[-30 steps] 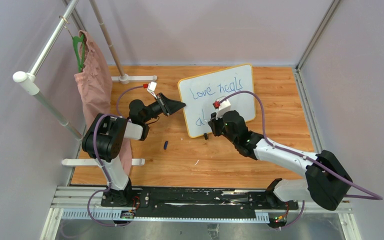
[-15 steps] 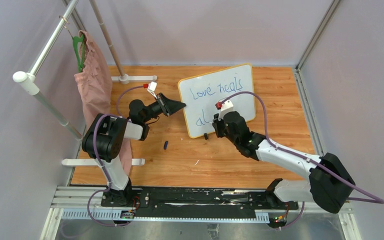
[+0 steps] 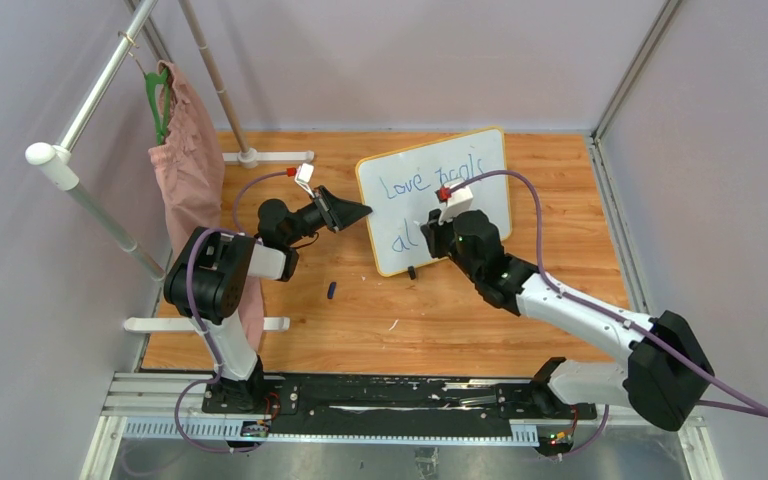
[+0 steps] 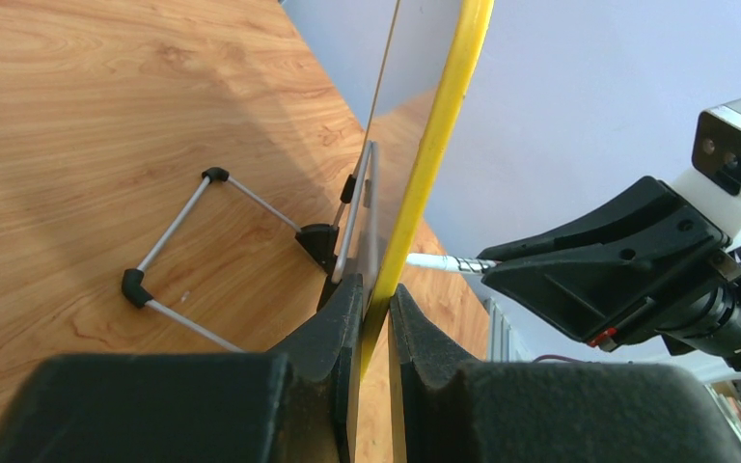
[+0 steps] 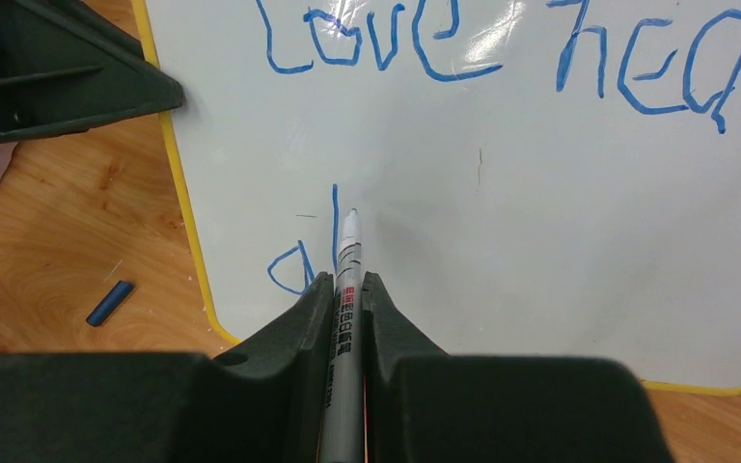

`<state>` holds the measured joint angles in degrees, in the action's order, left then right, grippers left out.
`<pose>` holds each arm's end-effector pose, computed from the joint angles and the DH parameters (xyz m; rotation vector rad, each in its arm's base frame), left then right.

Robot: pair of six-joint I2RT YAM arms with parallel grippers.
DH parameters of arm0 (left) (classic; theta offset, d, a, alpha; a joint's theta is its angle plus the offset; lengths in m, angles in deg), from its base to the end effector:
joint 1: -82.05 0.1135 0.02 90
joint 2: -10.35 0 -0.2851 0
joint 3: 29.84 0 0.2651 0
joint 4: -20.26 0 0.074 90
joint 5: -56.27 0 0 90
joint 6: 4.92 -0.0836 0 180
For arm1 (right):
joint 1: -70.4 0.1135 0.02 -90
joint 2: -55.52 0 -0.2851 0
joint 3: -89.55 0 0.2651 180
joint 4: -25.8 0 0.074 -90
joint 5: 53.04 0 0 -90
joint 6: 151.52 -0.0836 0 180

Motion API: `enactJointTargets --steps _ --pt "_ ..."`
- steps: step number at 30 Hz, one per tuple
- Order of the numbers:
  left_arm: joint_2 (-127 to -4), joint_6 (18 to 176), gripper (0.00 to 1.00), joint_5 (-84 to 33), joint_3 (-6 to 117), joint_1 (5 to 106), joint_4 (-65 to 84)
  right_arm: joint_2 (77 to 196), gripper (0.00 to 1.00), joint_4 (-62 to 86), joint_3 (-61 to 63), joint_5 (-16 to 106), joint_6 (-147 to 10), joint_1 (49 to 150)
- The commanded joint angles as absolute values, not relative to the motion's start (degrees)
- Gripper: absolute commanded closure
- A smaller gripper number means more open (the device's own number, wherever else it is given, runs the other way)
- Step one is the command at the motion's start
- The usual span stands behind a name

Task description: Write a sentence on the whiteboard

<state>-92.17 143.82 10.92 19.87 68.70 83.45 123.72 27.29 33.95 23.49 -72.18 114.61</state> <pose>0.3497 -0.1434 0.2047 0.1015 1.6431 -1.5329 0.2467 0.2128 0.2905 -0.3475 1.7508 0.4872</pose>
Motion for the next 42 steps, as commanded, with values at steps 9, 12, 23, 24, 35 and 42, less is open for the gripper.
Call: enactJointTargets --steps 9,12,23,24,35,42 --pt "-90.89 145.16 0.94 11.64 19.63 68.27 85.41 127.72 1.0 29.53 29.45 23.14 -72.79 112.45" --pt "-90.96 145.26 0.94 11.65 19.71 68.25 85.4 128.06 1.0 29.42 29.58 23.33 -72.86 112.23" --pt "-91.03 145.28 0.94 11.64 19.63 68.25 85.49 129.83 1.0 29.46 30.5 23.85 -73.07 111.92" --pt "-90.98 145.28 0.94 11.67 19.63 68.25 85.49 130.01 1.0 29.43 30.58 23.82 -73.06 111.9" --pt "-91.03 145.38 0.94 11.62 19.71 68.25 85.66 128.68 1.0 29.31 34.6 24.24 -74.56 111.95" --pt "-91.04 145.37 0.94 11.56 19.63 68.16 85.58 127.75 1.0 28.86 37.18 24.33 -75.66 111.94"
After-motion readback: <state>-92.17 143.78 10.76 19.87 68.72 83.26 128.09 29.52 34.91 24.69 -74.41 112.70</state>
